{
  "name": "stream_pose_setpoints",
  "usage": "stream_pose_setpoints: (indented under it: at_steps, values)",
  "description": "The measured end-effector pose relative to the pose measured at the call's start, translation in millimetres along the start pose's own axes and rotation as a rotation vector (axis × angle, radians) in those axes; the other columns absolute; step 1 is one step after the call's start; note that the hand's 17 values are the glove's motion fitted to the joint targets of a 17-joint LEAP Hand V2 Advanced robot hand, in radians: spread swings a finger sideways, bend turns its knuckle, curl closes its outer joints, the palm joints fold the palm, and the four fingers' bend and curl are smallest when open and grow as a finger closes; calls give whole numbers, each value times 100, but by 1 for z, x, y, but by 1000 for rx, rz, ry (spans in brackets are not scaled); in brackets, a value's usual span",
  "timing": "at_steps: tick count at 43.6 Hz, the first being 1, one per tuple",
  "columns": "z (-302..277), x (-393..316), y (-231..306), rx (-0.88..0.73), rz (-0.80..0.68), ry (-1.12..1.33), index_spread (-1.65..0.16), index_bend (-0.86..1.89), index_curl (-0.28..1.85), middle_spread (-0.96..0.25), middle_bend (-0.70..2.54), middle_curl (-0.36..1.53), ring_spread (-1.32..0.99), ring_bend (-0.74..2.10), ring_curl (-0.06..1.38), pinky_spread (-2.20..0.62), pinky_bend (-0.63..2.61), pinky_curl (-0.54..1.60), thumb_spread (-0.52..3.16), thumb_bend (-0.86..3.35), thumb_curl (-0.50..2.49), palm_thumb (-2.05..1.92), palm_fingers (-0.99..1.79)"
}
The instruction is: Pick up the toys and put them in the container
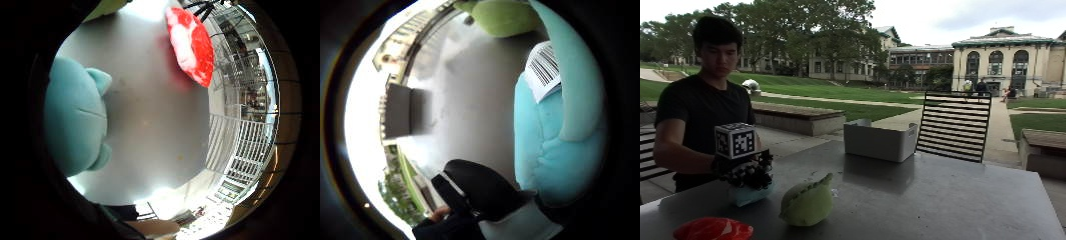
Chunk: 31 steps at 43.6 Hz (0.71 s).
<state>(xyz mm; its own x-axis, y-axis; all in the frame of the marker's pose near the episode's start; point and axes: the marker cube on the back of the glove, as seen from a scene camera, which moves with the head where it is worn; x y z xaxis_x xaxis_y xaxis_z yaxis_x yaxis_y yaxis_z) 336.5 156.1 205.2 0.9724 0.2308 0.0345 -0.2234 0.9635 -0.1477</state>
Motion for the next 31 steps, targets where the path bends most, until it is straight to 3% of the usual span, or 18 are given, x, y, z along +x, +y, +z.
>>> stream_pose_setpoints:
  at_steps: [13,20,31]
  values:
    - [38,7,5,-42,-8,-30,-21,16,38,-14,45,47,-41,67,38,-10,29,32,108,12,22,25,62]
    - [42,6,12,25,17,-57,-19,14,36,-20,40,46,-45,72,39,-30,65,39,116,22,28,45,98]
    - [38,0,15,223,-27,-141,-17,30,46,-26,53,54,-45,77,45,-43,64,42,93,26,43,69,122]
